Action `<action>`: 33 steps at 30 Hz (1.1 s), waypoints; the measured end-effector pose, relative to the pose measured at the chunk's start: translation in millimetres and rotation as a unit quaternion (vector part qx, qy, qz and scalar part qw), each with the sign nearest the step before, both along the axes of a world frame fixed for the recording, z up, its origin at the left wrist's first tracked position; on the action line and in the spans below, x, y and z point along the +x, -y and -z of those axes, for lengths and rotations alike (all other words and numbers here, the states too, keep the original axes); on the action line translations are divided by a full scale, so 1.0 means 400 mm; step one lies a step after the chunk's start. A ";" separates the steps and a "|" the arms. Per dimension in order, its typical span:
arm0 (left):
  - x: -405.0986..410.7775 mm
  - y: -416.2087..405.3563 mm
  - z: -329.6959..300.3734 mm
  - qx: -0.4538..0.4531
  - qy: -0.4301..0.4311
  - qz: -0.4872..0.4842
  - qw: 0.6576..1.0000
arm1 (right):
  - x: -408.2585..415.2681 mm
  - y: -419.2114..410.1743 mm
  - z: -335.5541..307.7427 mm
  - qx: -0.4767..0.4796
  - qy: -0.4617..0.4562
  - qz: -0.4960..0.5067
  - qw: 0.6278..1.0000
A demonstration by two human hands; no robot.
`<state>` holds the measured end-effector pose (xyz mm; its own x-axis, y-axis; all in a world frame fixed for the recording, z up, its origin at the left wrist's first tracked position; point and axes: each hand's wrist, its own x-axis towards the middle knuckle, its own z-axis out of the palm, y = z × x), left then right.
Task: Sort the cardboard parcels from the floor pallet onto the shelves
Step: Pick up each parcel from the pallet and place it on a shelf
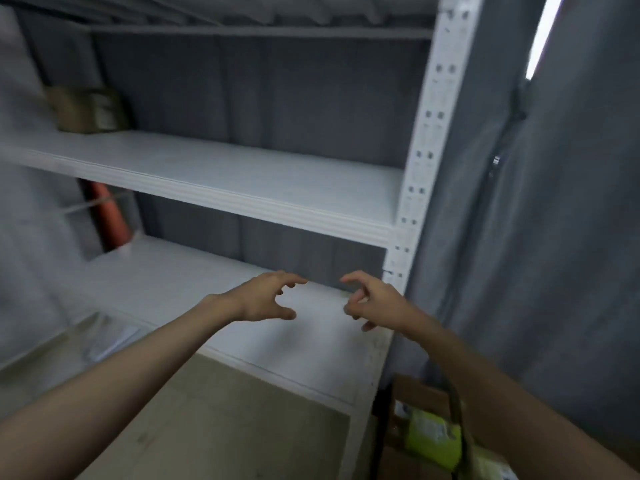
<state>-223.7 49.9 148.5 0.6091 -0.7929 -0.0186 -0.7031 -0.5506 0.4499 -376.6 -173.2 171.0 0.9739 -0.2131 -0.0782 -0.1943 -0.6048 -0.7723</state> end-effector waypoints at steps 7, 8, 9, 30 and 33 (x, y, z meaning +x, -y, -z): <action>0.140 -0.315 -0.086 0.006 0.035 -0.089 0.995 | 0.252 -0.288 -0.099 -0.028 0.030 -0.106 0.994; 0.163 -0.363 -0.097 0.010 0.041 -0.099 0.994 | 0.285 -0.329 -0.106 -0.030 0.032 -0.117 0.992; 0.187 -0.410 -0.108 0.012 0.045 -0.108 0.993 | 0.318 -0.369 -0.113 -0.032 0.035 -0.128 0.991; 0.712 -1.008 -0.262 -0.031 0.099 -0.214 0.971 | 1.019 -0.944 -0.248 -0.079 0.133 -0.203 0.967; 0.809 -1.027 -0.271 -0.034 0.105 -0.229 0.967 | 1.127 -0.975 -0.285 -0.109 0.147 -0.225 0.957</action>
